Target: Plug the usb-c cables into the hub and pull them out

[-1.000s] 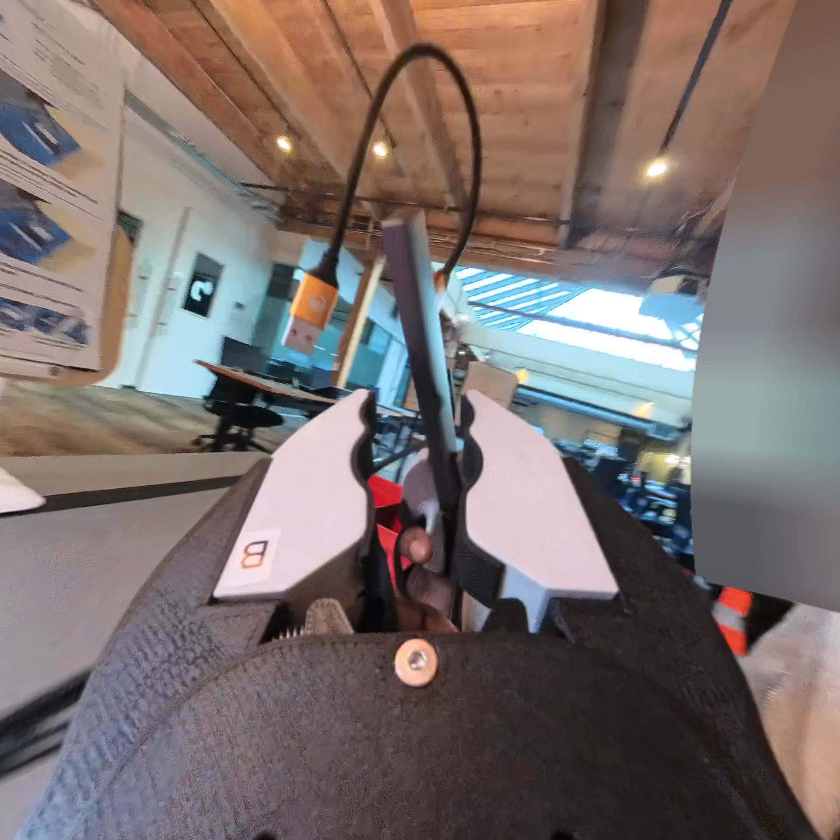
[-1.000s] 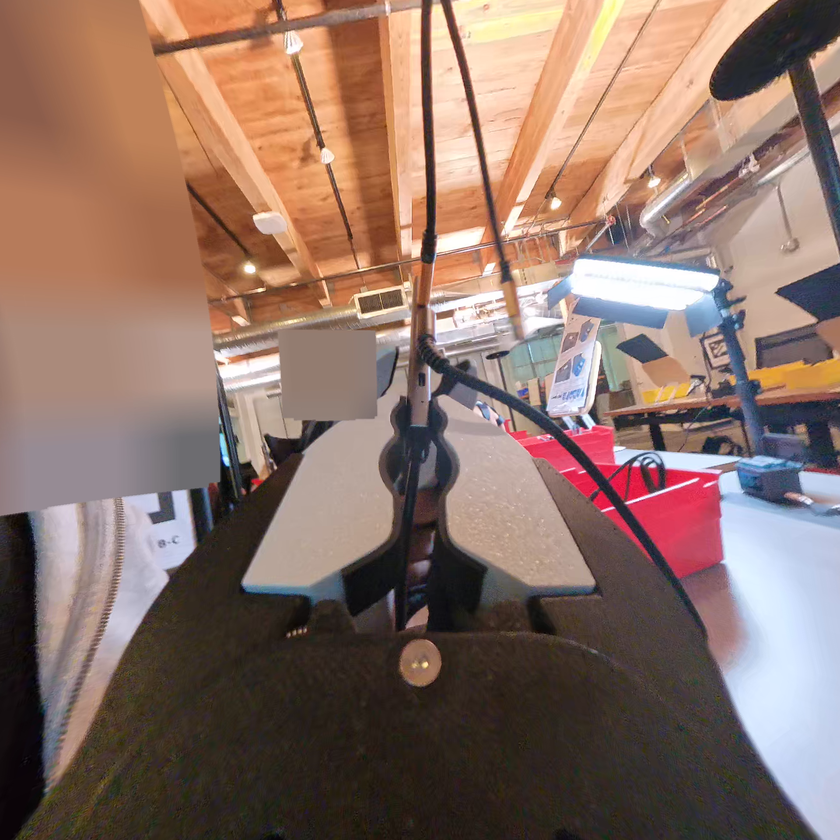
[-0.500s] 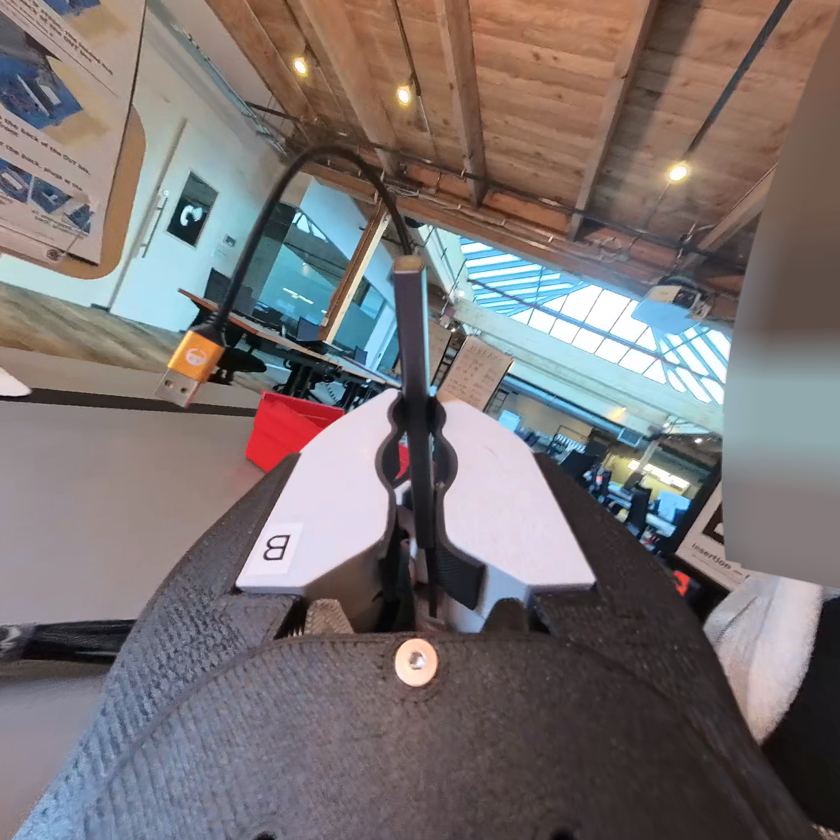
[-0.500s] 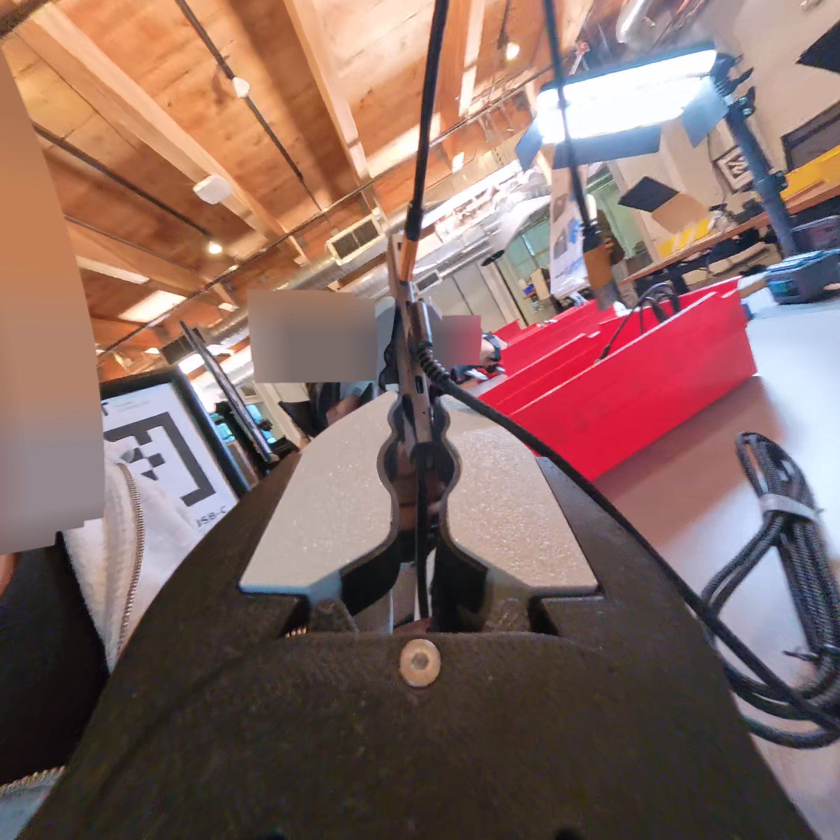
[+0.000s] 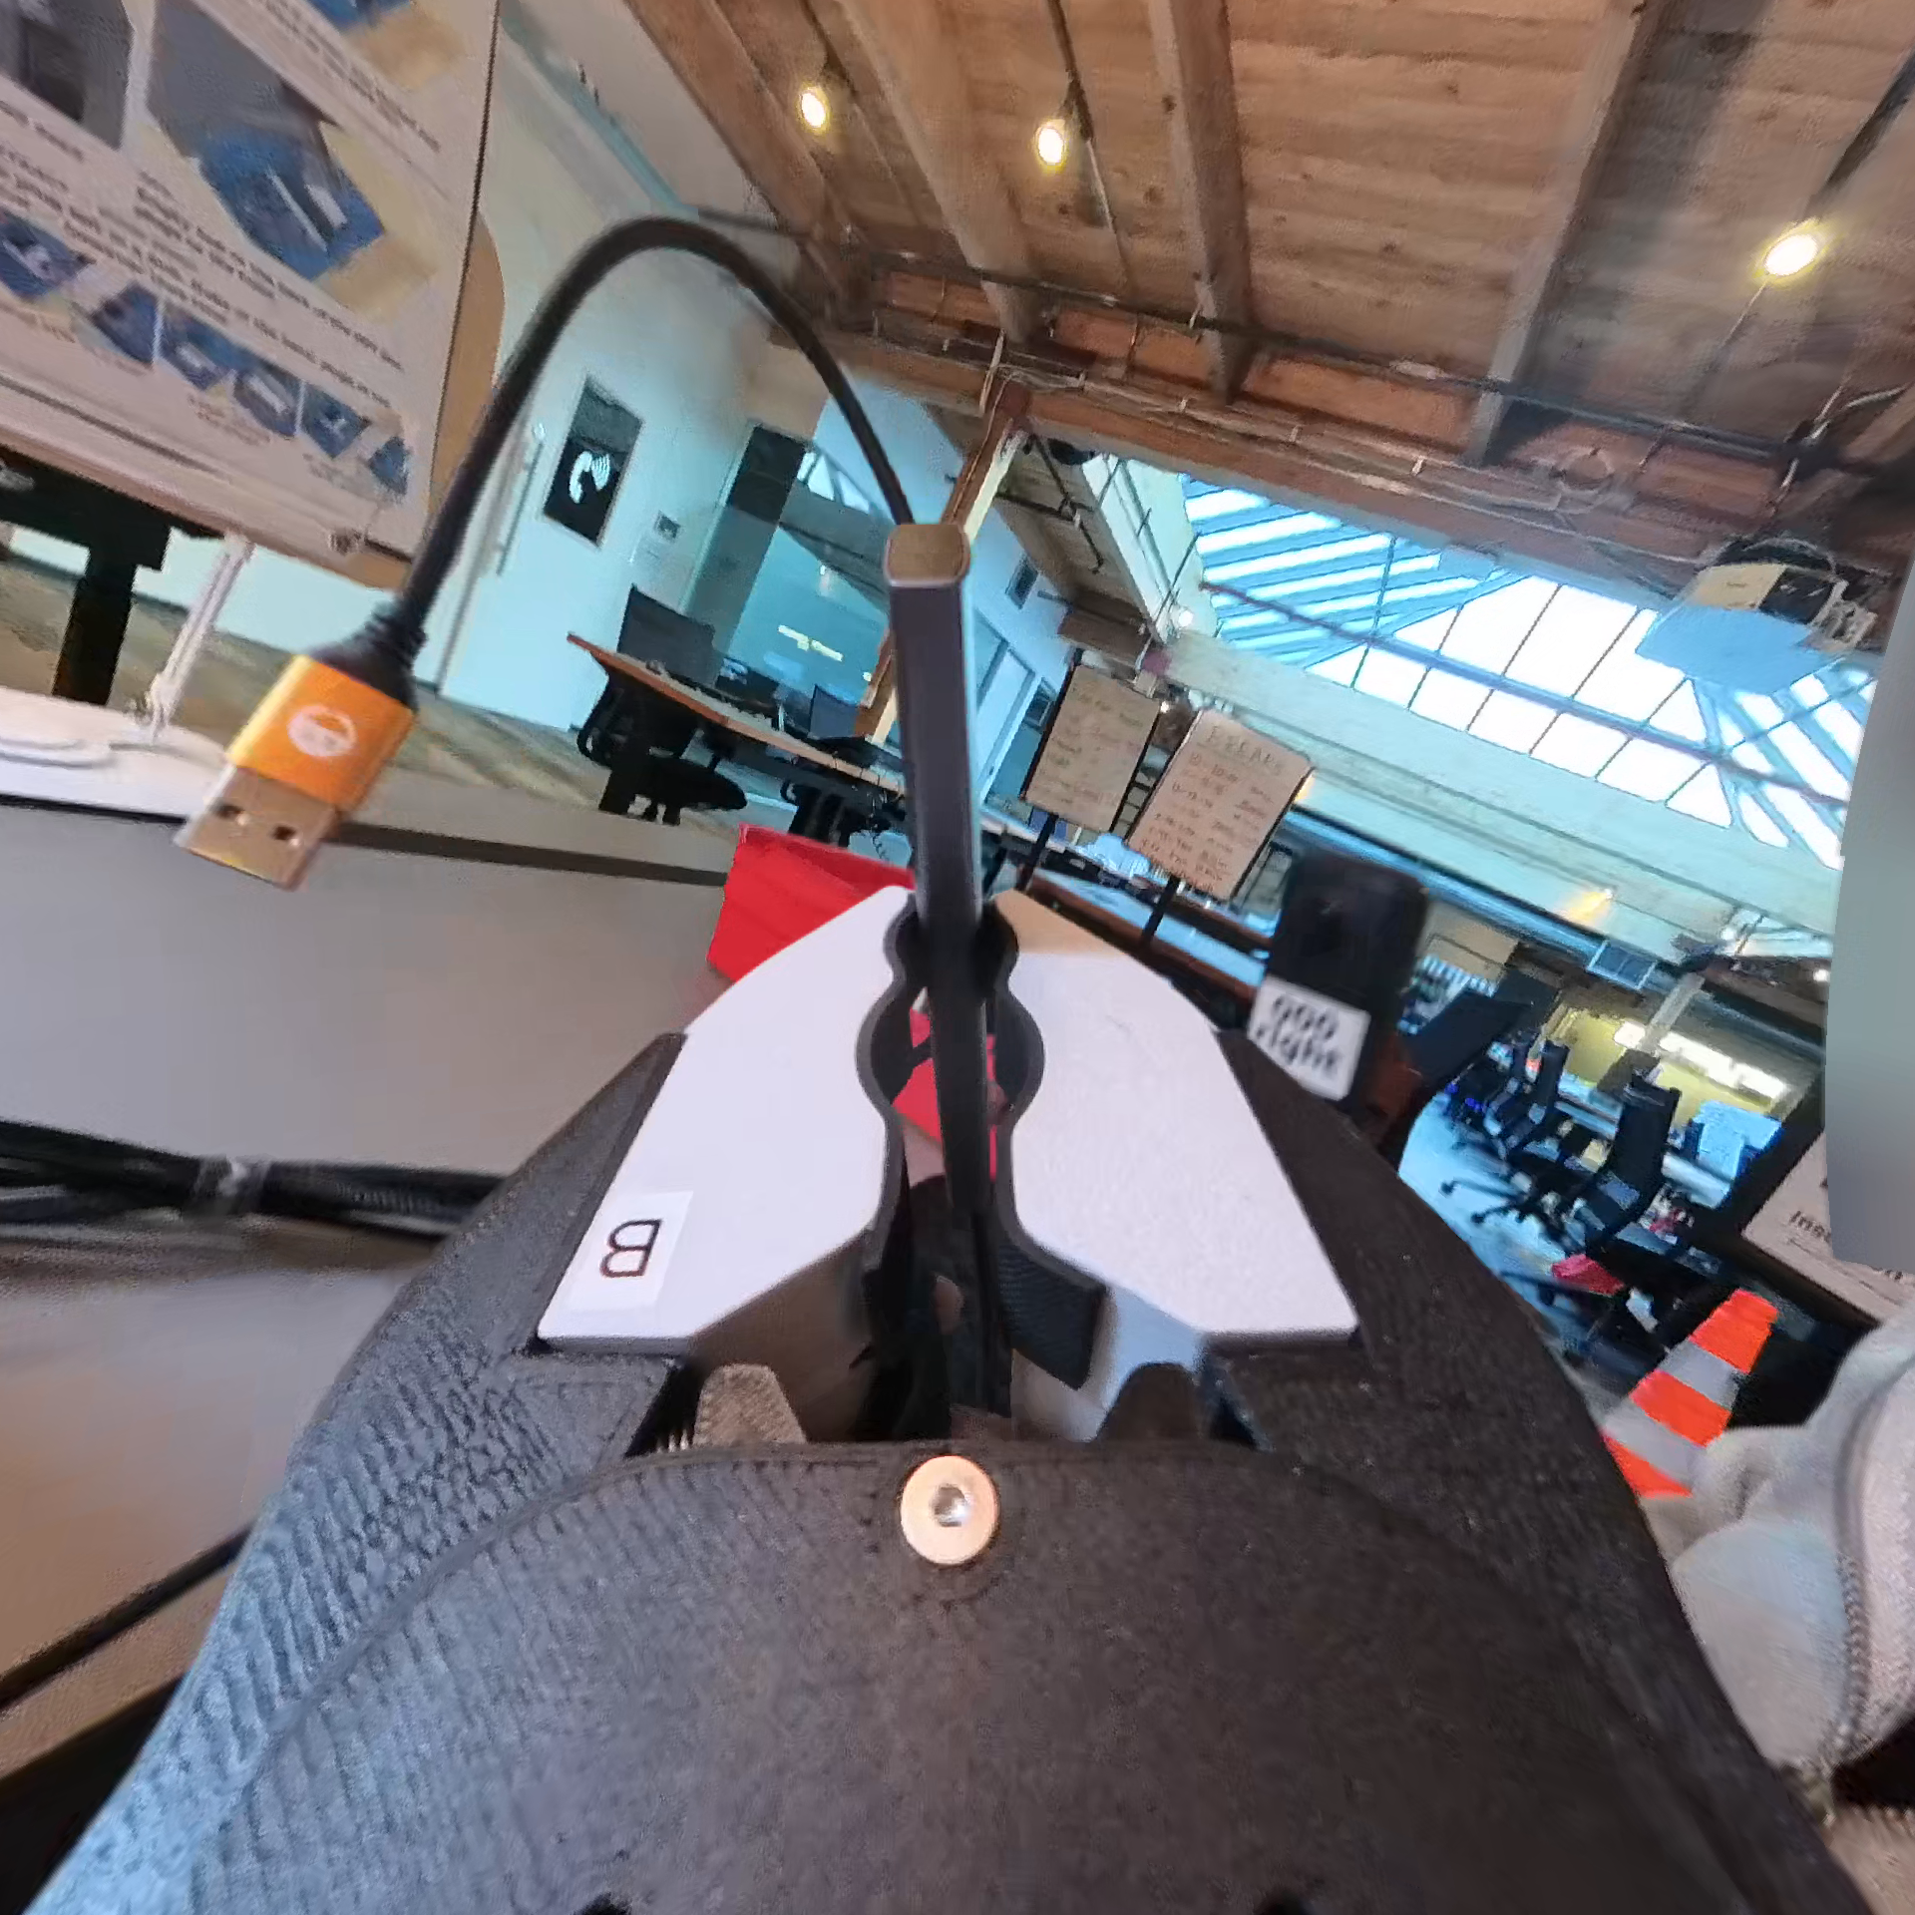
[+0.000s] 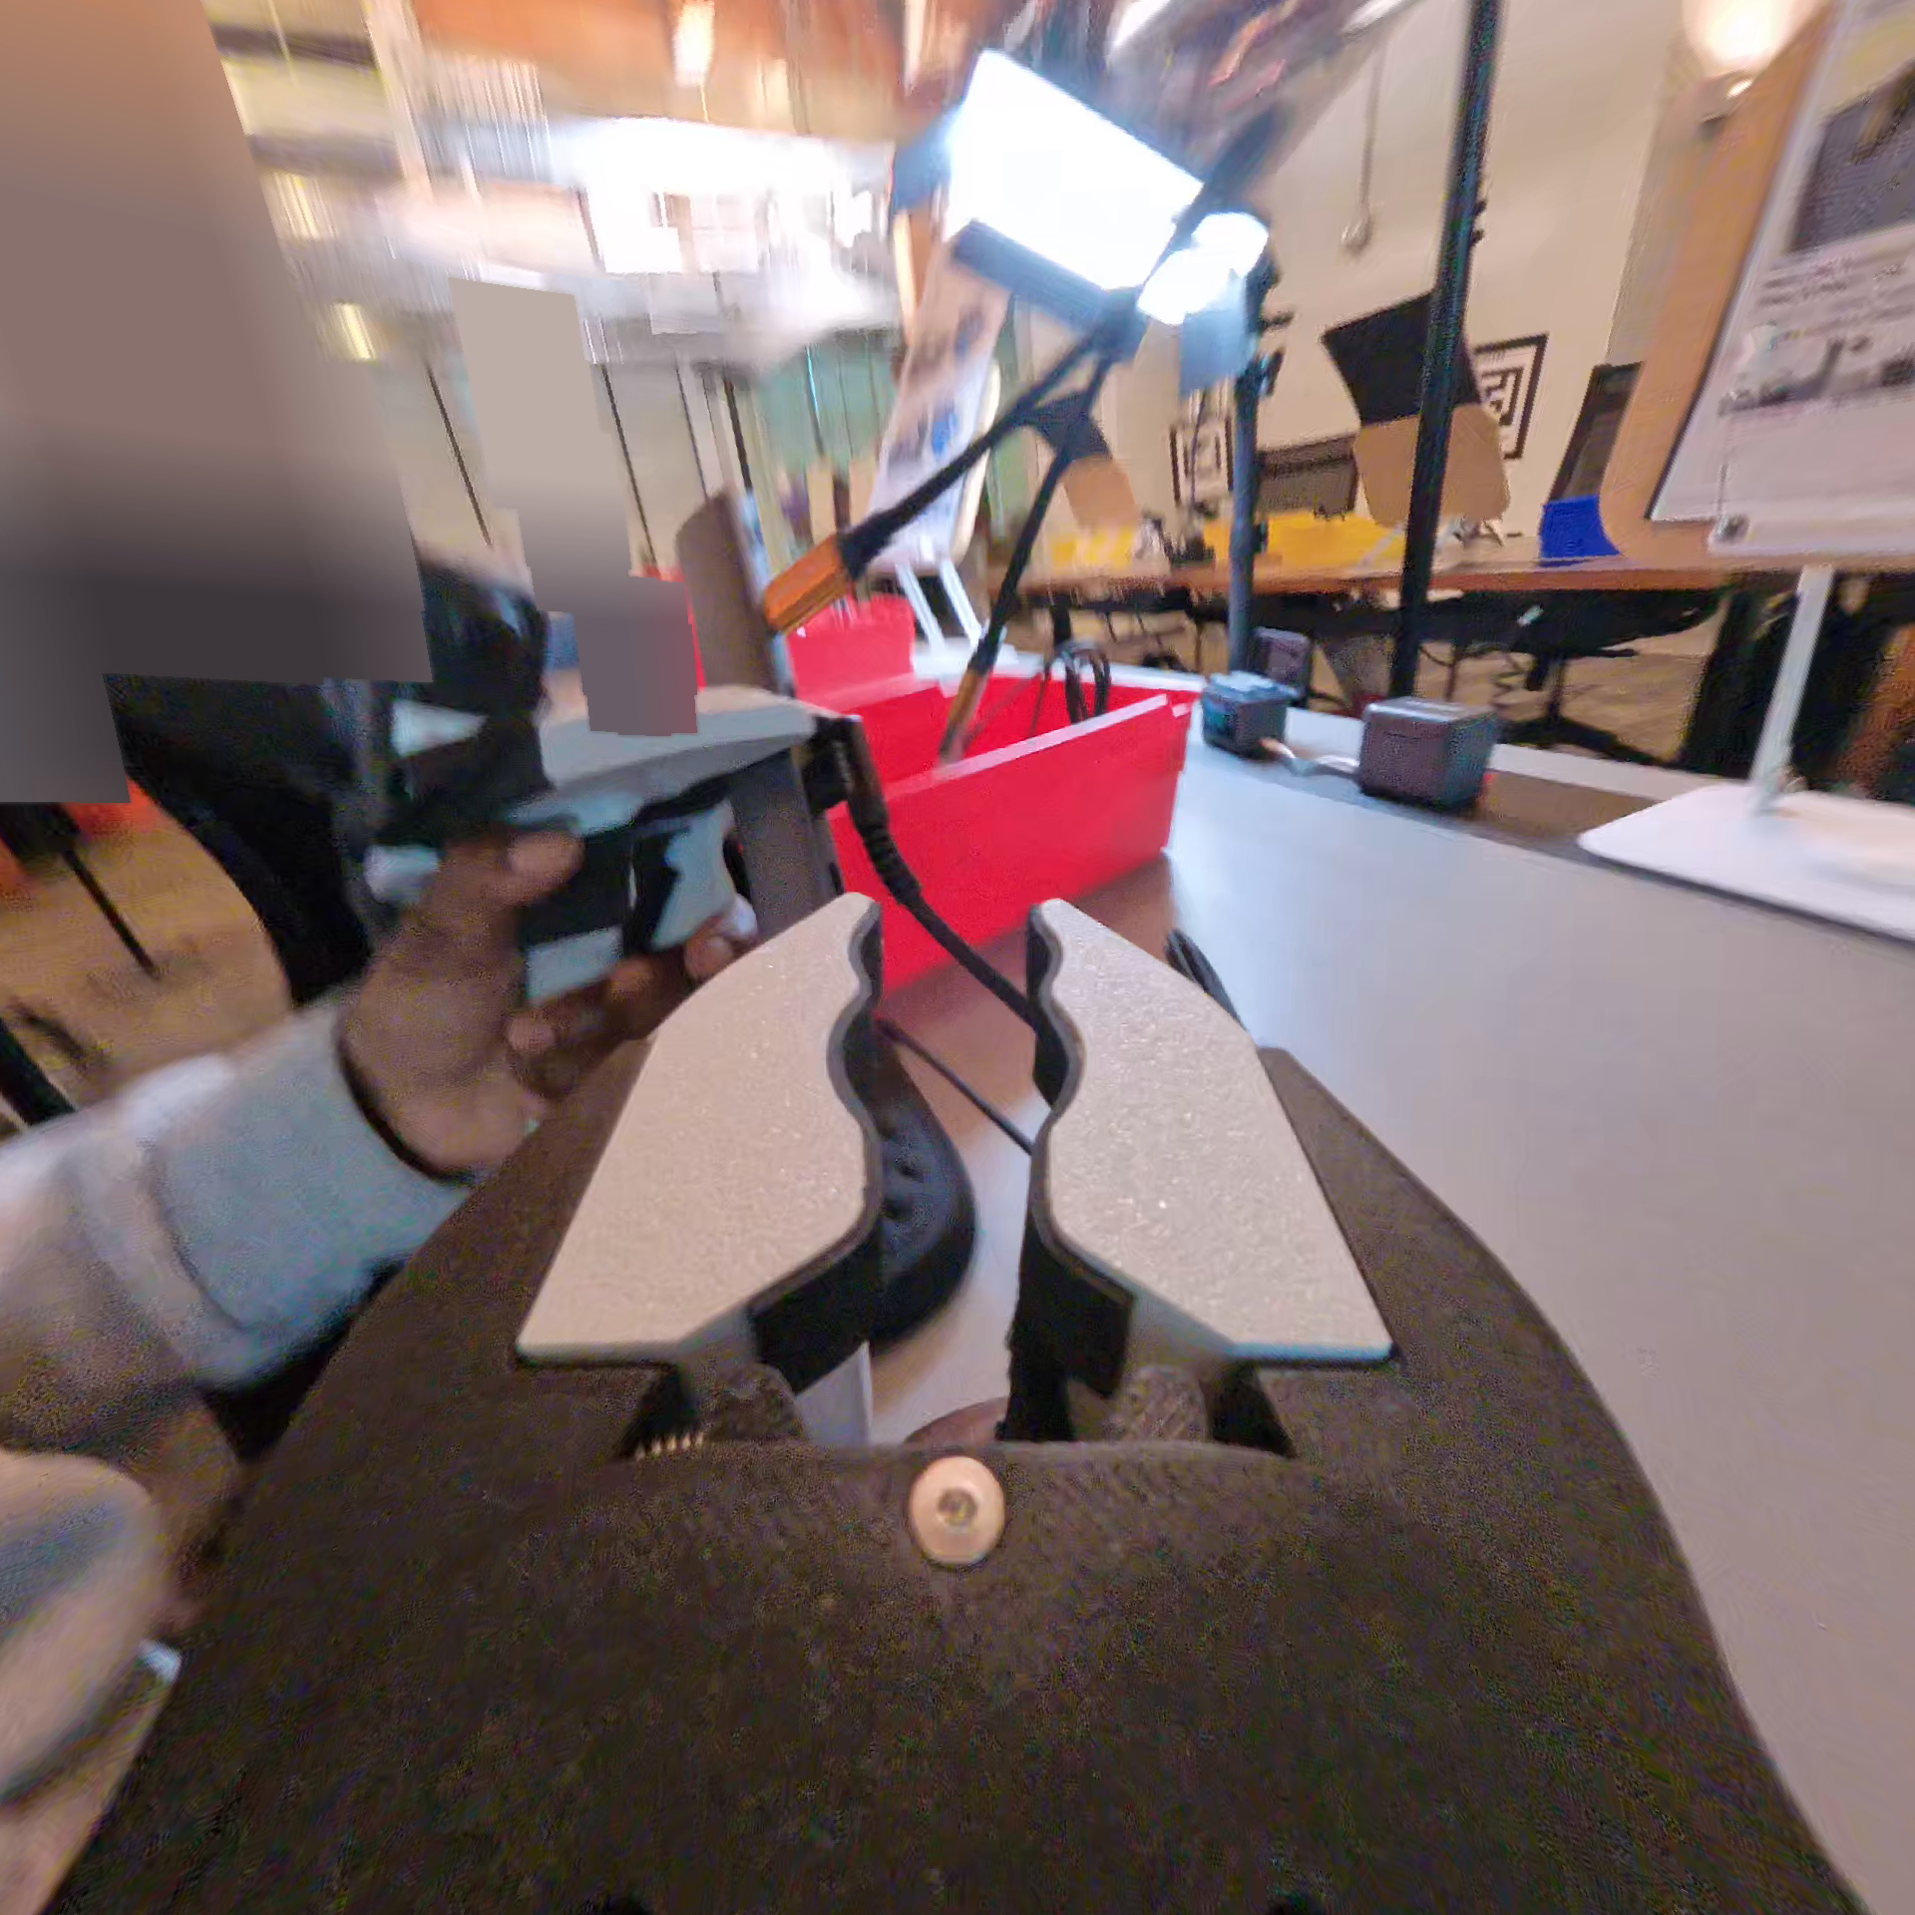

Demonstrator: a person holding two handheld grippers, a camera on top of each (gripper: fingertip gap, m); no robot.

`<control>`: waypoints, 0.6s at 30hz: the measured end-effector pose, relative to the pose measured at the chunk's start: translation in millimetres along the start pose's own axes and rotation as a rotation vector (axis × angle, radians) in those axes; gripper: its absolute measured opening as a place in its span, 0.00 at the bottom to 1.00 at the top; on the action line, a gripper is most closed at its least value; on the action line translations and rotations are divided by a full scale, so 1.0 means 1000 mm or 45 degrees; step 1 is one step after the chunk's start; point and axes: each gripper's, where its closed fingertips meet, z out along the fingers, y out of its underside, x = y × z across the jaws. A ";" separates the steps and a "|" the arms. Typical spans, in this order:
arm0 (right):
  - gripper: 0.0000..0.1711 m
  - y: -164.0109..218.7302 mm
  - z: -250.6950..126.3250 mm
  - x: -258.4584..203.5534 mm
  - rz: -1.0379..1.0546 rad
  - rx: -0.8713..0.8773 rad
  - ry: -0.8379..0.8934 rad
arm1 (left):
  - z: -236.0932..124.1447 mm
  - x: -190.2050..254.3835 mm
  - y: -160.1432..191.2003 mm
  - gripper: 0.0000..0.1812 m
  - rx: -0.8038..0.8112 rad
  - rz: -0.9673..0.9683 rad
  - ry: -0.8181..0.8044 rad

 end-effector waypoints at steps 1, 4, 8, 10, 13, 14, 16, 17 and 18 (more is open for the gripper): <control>0.16 0.005 0.003 -0.002 -0.129 -0.090 0.017 | 0.000 -0.001 0.006 0.06 -0.034 0.021 -0.010; 0.13 0.009 0.010 -0.009 -0.361 -0.214 0.000 | 0.000 -0.001 0.021 0.06 -0.117 0.103 -0.029; 0.06 0.028 0.015 -0.009 -0.579 -0.409 -0.010 | -0.003 -0.007 0.036 0.06 -0.203 0.143 -0.054; 0.05 0.034 0.017 -0.009 -0.641 -0.425 0.020 | -0.006 -0.012 0.040 0.06 -0.212 0.117 -0.060; 0.04 0.039 0.019 -0.010 -0.665 -0.369 0.098 | -0.010 -0.015 0.043 0.06 -0.228 0.082 -0.062; 0.04 0.039 0.018 -0.009 -0.664 -0.349 0.132 | -0.010 -0.016 0.044 0.06 -0.241 0.103 -0.074; 0.04 0.037 0.020 -0.008 -0.618 -0.272 0.237 | -0.009 -0.018 0.043 0.06 -0.215 0.150 -0.139; 0.03 0.037 0.021 -0.007 -0.573 -0.225 0.277 | -0.010 -0.020 0.043 0.06 -0.201 0.160 -0.168; 0.04 0.037 0.021 -0.007 -0.520 -0.186 0.305 | -0.010 -0.021 0.042 0.06 -0.186 0.168 -0.196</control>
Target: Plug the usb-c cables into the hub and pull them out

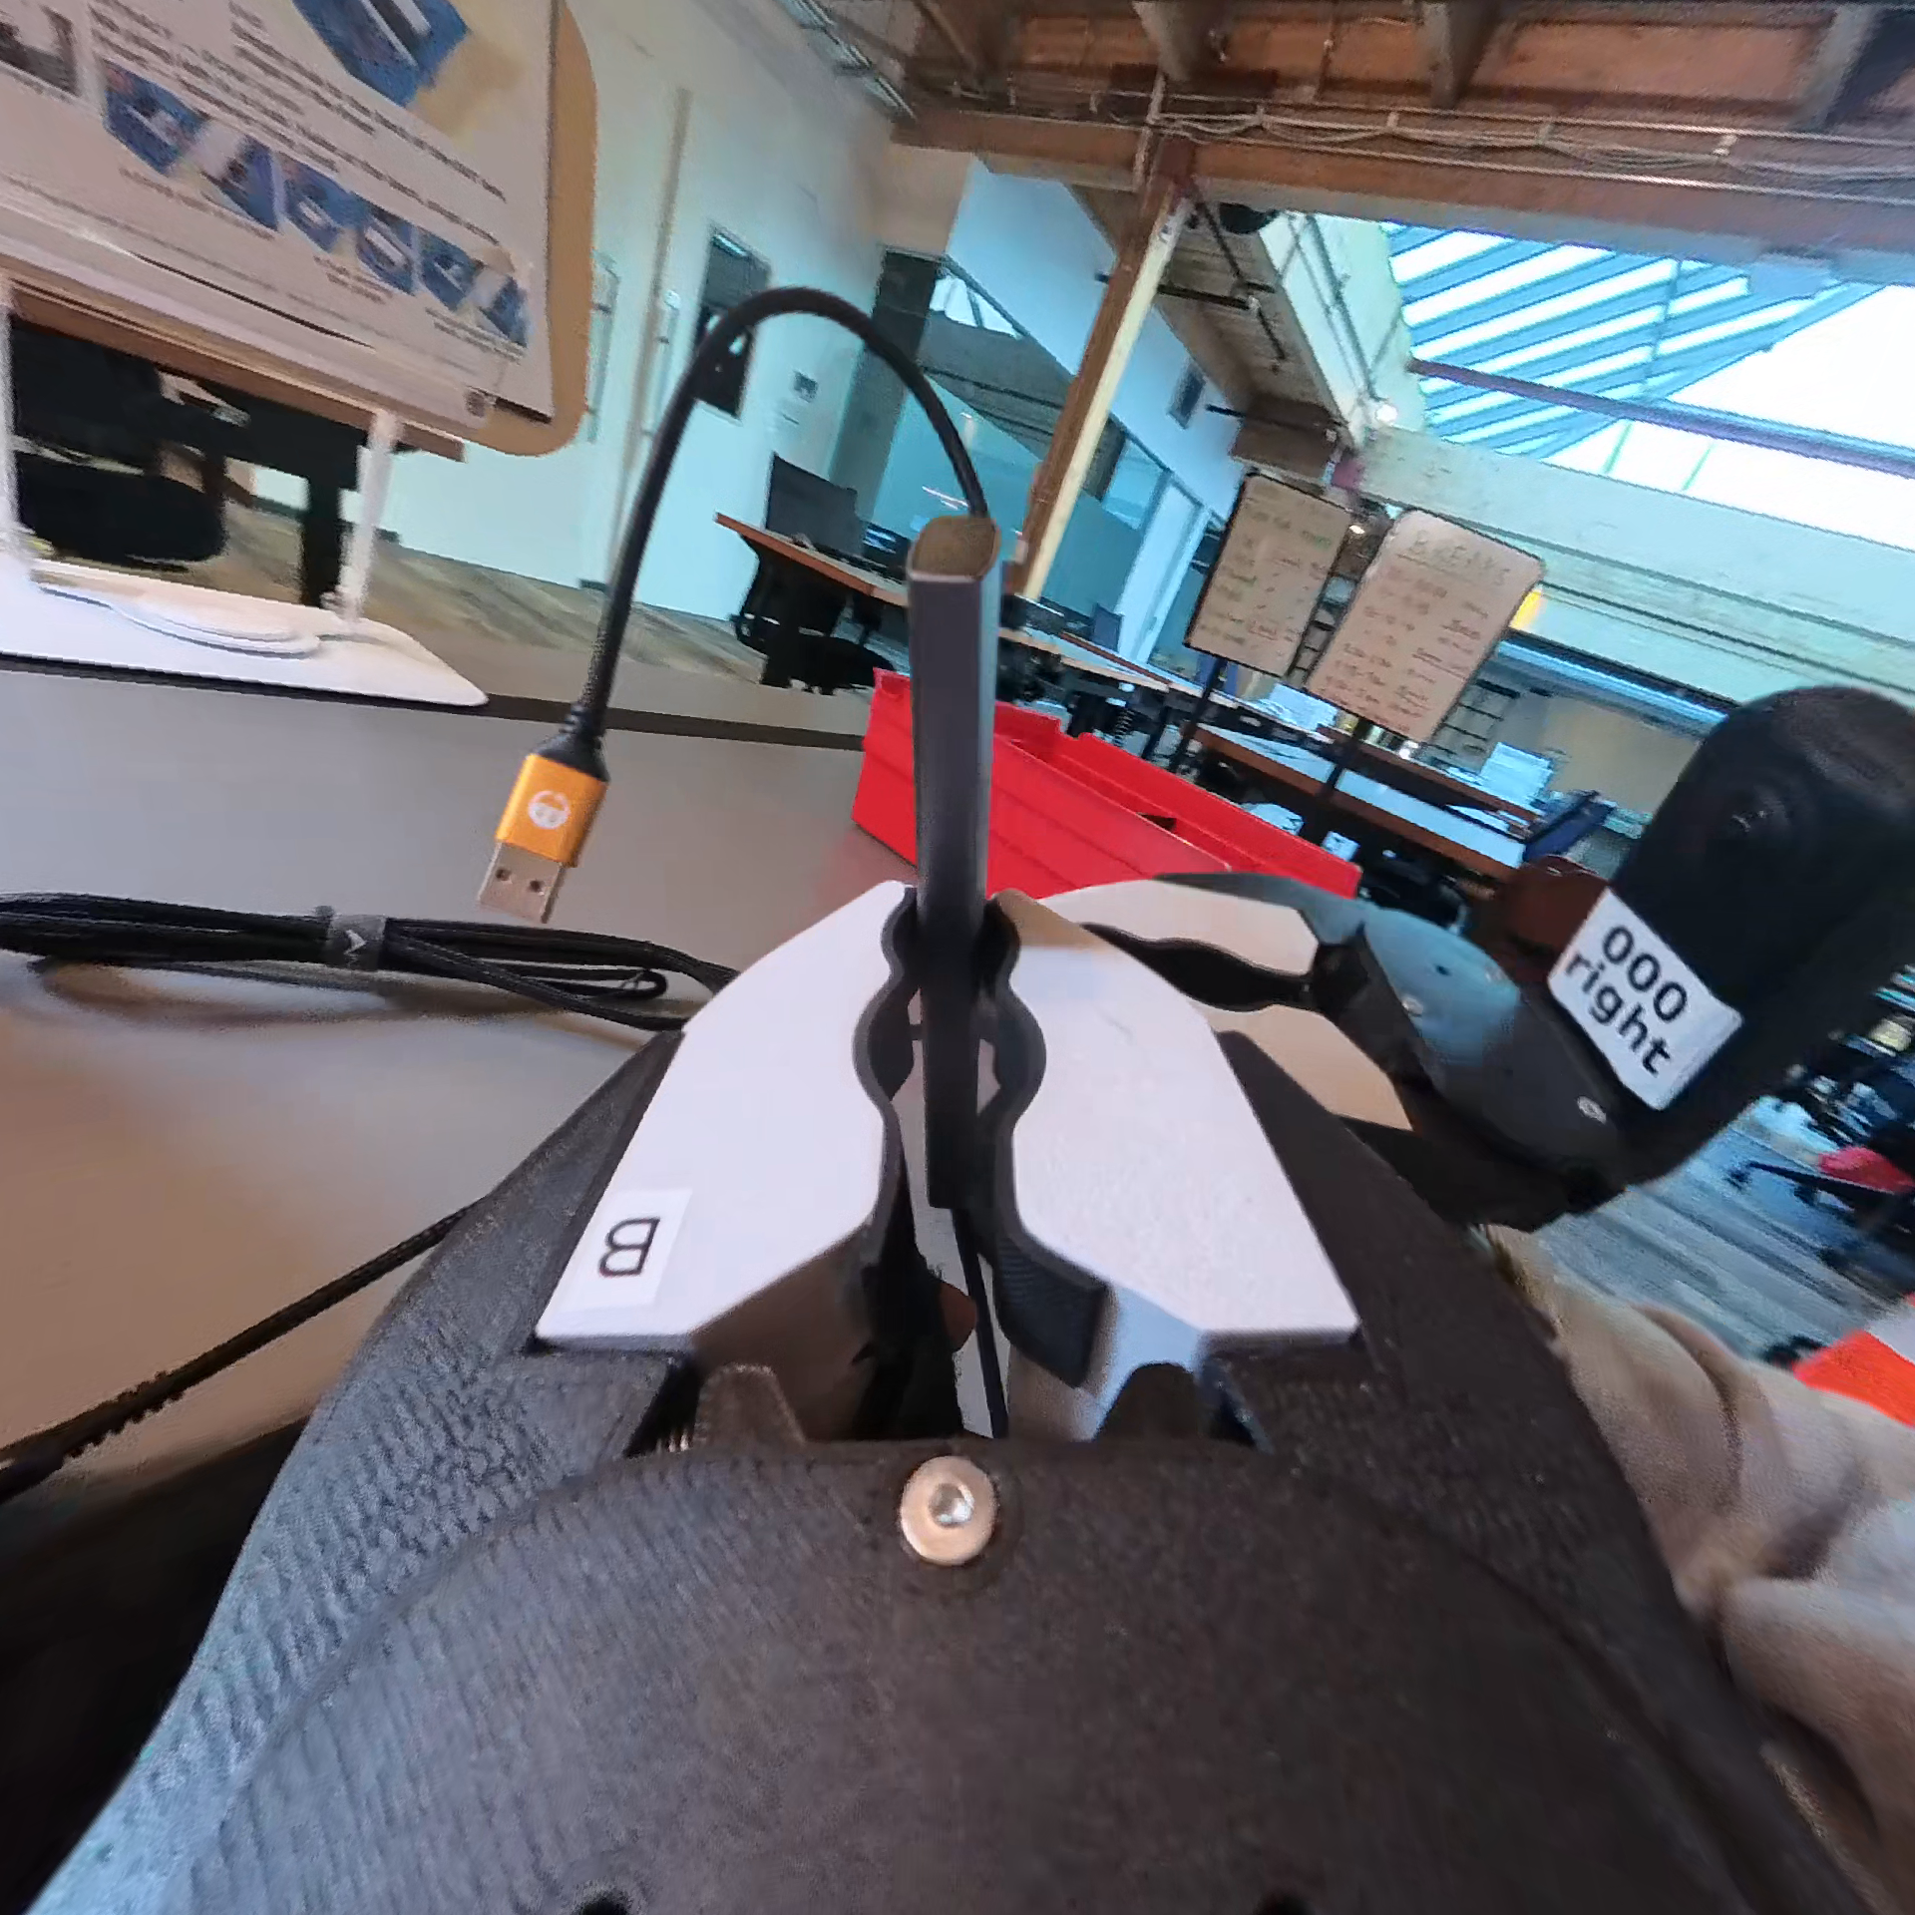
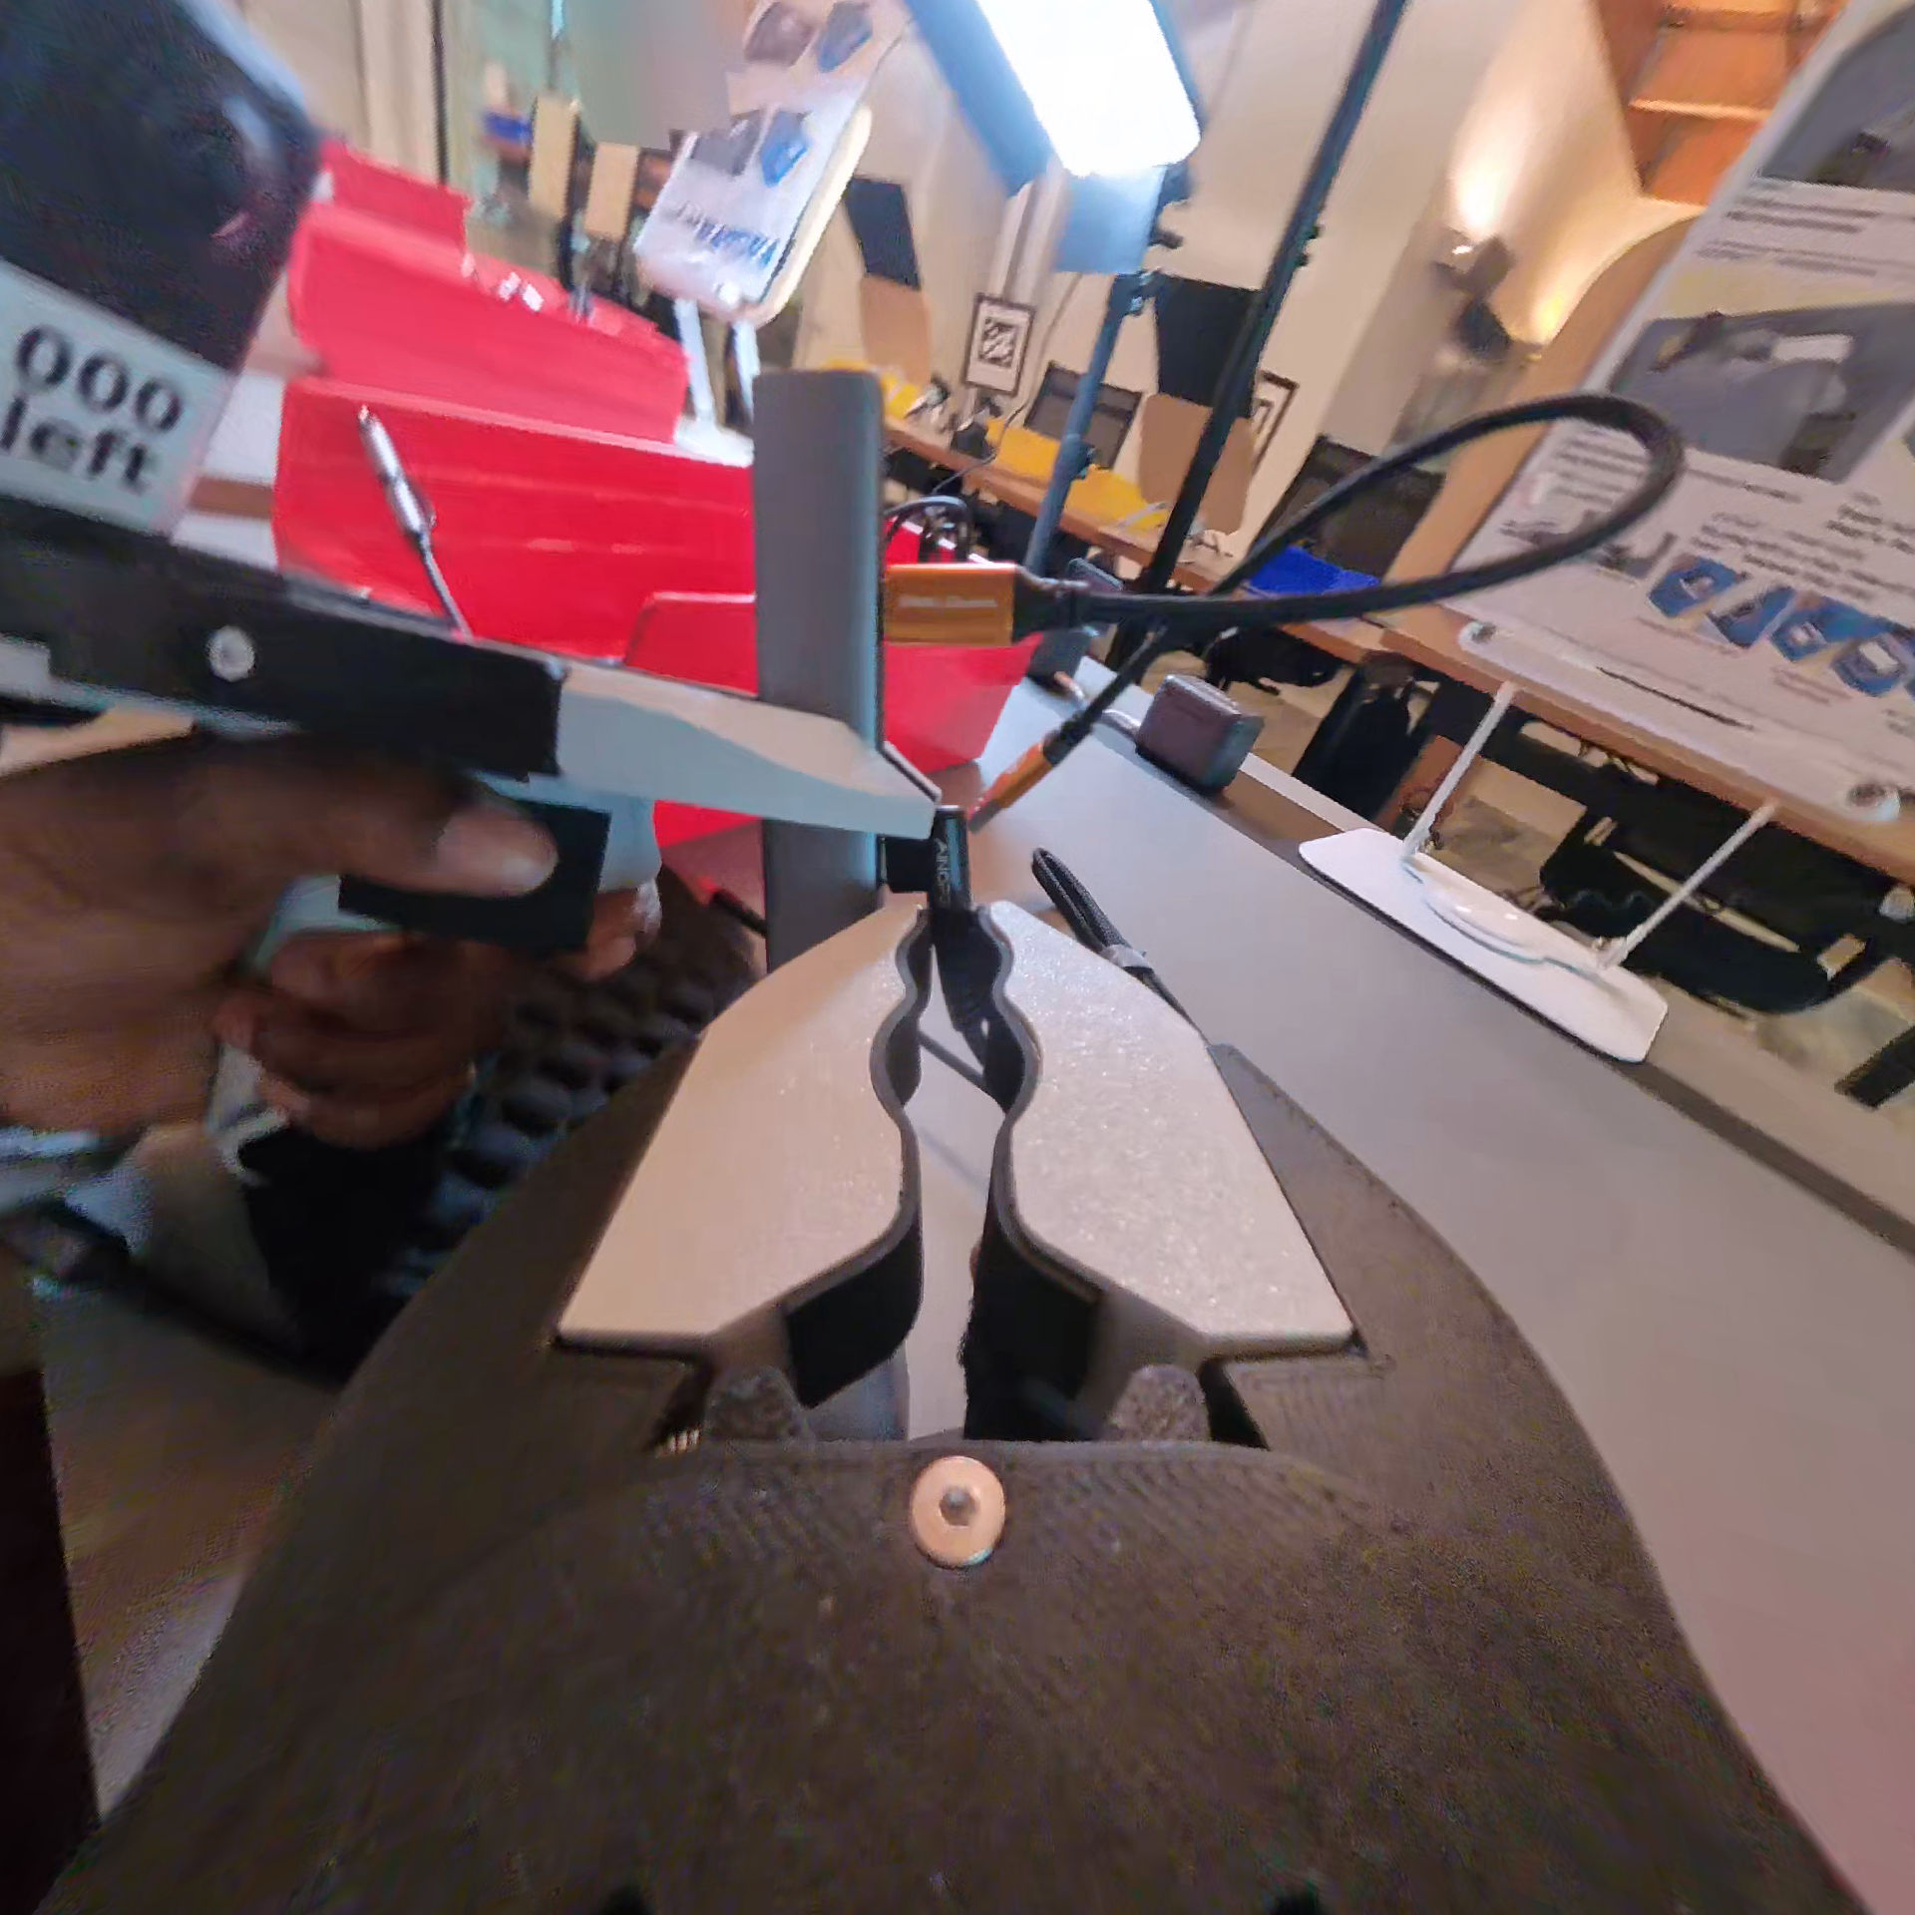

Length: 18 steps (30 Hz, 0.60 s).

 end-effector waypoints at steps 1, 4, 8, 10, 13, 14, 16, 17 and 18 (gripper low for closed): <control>0.04 -0.002 0.000 0.001 0.045 0.018 0.030 | 0.000 0.000 -0.001 0.06 0.021 0.011 -0.028; 0.04 -0.015 -0.013 0.058 0.239 0.130 0.351 | -0.004 0.011 0.008 0.06 0.028 -0.003 -0.033; 0.04 -0.039 -0.041 0.107 0.373 0.211 0.252 | -0.009 0.000 -0.014 0.06 0.120 0.023 -0.068; 0.04 -0.061 -0.051 0.112 0.373 0.281 0.184 | -0.009 -0.012 -0.016 0.06 0.125 0.004 -0.074; 0.04 -0.102 -0.064 0.140 0.355 0.414 0.156 | -0.010 -0.019 -0.016 0.06 0.145 -0.081 -0.078; 0.04 -0.115 -0.063 0.149 0.346 0.437 0.129 | -0.011 -0.020 -0.017 0.06 0.158 -0.090 -0.080; 0.04 -0.146 -0.061 0.164 0.275 0.476 0.092 | -0.013 -0.020 -0.018 0.06 0.187 -0.094 -0.068; 0.04 -0.163 -0.060 0.171 0.241 0.493 0.073 | -0.015 -0.018 -0.019 0.06 0.204 -0.089 -0.059; 0.04 -0.181 -0.060 0.177 0.214 0.512 0.054 | -0.016 -0.019 -0.020 0.06 0.215 -0.087 -0.062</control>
